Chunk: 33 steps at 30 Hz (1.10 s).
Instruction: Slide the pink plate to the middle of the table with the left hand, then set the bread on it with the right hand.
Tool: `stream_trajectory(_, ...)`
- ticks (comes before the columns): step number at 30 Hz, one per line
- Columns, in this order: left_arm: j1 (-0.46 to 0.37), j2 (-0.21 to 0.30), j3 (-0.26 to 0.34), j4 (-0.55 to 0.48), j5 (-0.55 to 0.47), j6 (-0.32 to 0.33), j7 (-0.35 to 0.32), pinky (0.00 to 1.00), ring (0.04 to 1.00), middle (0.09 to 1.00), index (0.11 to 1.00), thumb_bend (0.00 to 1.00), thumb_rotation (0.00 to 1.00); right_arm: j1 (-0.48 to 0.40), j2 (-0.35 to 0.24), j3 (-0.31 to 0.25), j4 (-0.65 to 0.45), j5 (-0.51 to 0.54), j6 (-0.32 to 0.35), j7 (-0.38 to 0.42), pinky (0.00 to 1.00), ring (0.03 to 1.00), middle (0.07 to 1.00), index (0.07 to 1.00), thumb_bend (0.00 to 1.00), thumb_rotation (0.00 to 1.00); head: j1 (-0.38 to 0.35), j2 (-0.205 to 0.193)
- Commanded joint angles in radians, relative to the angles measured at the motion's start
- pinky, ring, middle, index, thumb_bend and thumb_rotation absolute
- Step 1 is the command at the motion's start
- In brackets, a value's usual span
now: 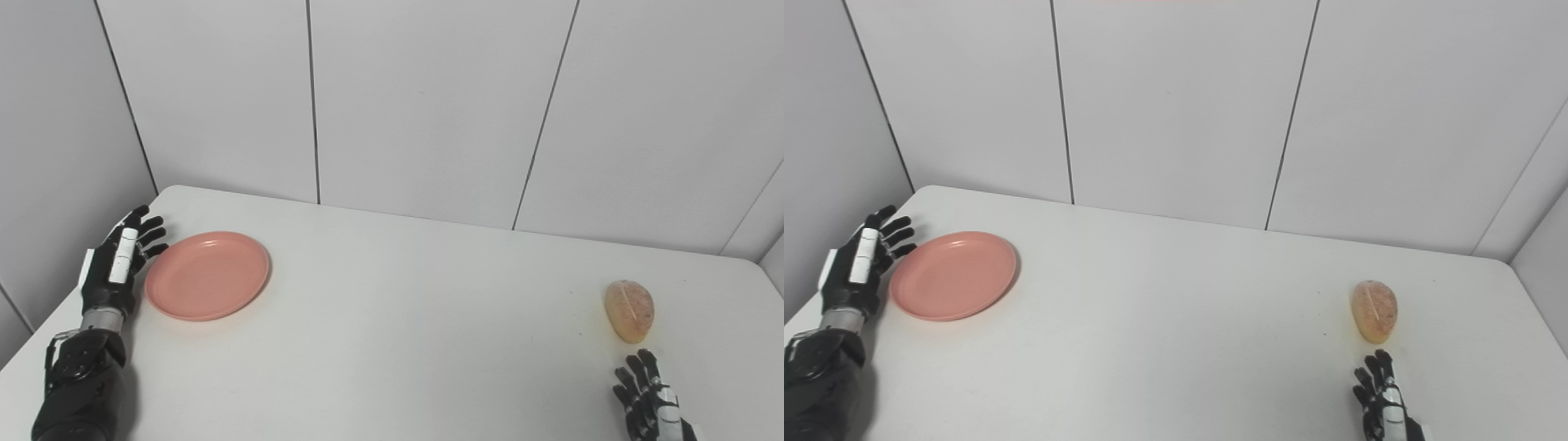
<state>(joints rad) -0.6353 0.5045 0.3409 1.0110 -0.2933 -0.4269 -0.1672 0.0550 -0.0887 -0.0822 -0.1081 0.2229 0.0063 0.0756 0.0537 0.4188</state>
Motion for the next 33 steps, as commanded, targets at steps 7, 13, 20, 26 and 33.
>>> stream_trajectory(7, -0.078, 0.022, -0.018, -0.010, 0.015, -0.032, -0.002, 0.94, 0.915, 0.875, 0.842, 0.97, 0.83, 0.039, 0.002, 0.008, 0.020, 0.000, 0.065, 0.002, 1.00, 0.966, 0.979, 0.996, 0.73, 1.00, -0.001, 0.001)
stream_trajectory(13, -0.086, 0.008, -0.028, -0.005, 0.005, -0.031, -0.021, 1.00, 0.962, 0.900, 0.869, 0.94, 0.83, 0.040, 0.004, 0.011, 0.017, -0.006, 0.064, -0.002, 1.00, 0.963, 0.978, 0.996, 0.74, 1.00, -0.004, 0.002)
stream_trajectory(20, -0.104, 0.004, -0.062, 0.022, 0.023, -0.032, -0.038, 0.92, 0.957, 0.914, 0.891, 0.90, 0.89, 0.041, 0.007, 0.012, 0.016, -0.011, 0.063, -0.005, 0.99, 0.960, 0.977, 0.996, 0.73, 1.00, -0.006, 0.004)
stream_trajectory(26, -0.122, 0.004, -0.074, 0.063, 0.021, -0.041, -0.066, 0.94, 0.953, 0.918, 0.894, 0.97, 0.87, 0.042, 0.006, 0.014, 0.013, -0.008, 0.065, -0.004, 1.00, 0.965, 0.977, 0.996, 0.74, 1.00, -0.012, 0.007)
stream_trajectory(33, -0.122, 0.002, -0.071, 0.082, 0.015, -0.041, -0.084, 0.99, 0.957, 0.911, 0.881, 0.98, 0.87, 0.043, 0.006, 0.015, 0.007, -0.005, 0.072, -0.004, 0.99, 0.963, 0.976, 0.991, 0.73, 1.00, -0.015, 0.011)
